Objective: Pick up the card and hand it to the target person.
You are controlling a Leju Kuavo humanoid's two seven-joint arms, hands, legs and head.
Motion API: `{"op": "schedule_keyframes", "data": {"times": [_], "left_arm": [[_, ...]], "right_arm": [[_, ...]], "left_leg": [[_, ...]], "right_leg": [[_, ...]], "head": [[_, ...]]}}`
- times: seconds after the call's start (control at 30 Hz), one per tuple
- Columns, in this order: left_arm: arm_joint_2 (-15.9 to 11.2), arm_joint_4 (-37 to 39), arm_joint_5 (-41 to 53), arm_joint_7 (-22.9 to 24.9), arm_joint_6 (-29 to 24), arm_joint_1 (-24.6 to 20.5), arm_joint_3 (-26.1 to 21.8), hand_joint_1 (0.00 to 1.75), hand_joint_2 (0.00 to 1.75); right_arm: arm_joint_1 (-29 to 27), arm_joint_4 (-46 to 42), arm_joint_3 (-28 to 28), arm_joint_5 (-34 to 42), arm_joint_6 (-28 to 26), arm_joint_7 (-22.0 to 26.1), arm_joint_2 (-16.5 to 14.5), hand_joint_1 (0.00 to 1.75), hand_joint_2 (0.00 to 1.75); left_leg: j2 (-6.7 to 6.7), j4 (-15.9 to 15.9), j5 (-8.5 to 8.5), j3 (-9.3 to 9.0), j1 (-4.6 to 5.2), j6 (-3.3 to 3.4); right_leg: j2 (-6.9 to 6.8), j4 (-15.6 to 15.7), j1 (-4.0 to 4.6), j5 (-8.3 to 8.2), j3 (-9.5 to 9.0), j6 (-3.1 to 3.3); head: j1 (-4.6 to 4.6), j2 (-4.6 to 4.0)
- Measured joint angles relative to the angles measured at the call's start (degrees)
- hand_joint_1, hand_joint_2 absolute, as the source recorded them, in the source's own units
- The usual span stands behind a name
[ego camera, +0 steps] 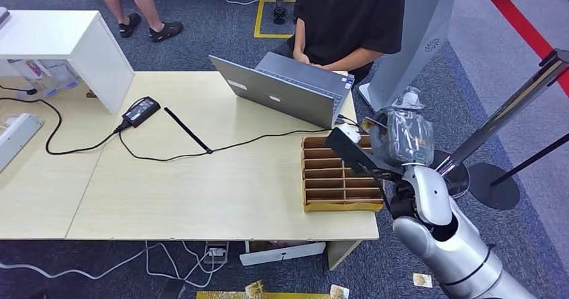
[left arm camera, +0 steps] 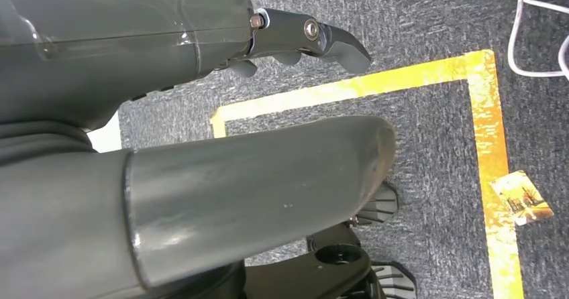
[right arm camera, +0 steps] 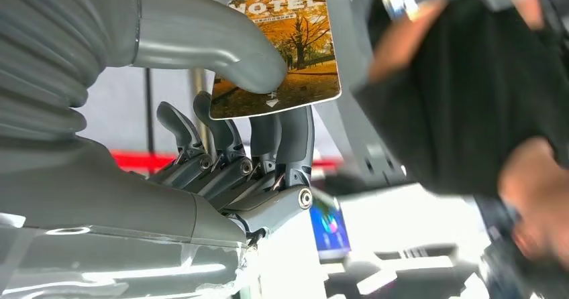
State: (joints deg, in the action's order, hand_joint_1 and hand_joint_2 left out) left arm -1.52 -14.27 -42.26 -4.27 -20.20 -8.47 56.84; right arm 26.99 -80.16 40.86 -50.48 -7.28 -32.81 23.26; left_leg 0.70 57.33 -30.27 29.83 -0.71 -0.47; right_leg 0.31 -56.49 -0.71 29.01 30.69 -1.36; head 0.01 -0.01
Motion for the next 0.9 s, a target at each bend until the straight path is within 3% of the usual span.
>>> {"op": "schedule_keyframes", "data": {"times": [0.37, 0.9], "left_arm": [[-0.04, 0.0, -0.04, 0.01, 0.0, 0.25, -0.02, 0.0, 0.0], [-0.04, 0.0, -0.02, 0.22, 0.0, 0.19, 0.01, 0.0, 0.0]], "right_arm": [[0.46, -12.43, -1.6, -0.93, 1.28, -0.15, 3.26, 1.45, 1.75], [0.91, -17.59, -3.38, -2.47, 0.21, -0.5, 5.7, 1.49, 1.75]], "left_leg": [[0.0, 0.03, 0.0, 0.0, 0.0, 0.0], [0.0, 0.04, 0.0, 0.01, 0.0, 0.01]], "right_leg": [[0.0, 0.0, 0.0, -0.04, 0.0, -0.06], [0.01, 0.01, 0.0, -0.04, 0.0, -0.06]], "head": [[0.0, -0.01], [-0.01, -0.01]]}}
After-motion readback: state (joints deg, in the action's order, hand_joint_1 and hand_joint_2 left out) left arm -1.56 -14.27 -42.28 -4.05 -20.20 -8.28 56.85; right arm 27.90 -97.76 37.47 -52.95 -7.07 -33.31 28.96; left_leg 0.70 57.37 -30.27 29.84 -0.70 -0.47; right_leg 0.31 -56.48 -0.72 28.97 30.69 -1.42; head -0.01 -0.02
